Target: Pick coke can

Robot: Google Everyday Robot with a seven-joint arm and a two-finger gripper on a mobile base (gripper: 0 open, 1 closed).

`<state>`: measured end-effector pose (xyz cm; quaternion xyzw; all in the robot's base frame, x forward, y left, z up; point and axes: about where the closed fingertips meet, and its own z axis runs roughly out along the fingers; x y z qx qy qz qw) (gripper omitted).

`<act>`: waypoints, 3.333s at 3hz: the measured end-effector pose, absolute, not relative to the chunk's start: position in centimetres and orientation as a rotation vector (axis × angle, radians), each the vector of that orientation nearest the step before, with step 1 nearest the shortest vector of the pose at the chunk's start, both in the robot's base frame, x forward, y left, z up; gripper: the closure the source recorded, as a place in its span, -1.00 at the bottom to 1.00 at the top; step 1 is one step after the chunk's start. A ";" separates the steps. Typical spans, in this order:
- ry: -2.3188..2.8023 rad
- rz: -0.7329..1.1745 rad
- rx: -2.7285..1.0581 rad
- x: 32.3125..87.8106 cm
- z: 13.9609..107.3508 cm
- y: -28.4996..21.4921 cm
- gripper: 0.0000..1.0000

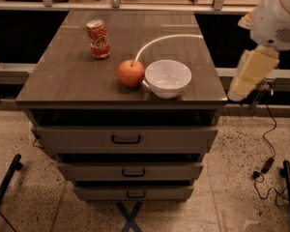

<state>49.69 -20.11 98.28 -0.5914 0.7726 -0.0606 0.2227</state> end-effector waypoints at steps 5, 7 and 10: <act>1.646 0.418 -0.964 76.7 100.1 -1.3 -1.00; 1.653 0.444 -0.914 79.9 95.4 5.8 -1.00; 1.656 0.551 -1.149 78.4 92.4 14.1 -0.67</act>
Offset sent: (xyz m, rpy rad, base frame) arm 0.2477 0.1316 0.0749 0.4943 -0.3477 0.1335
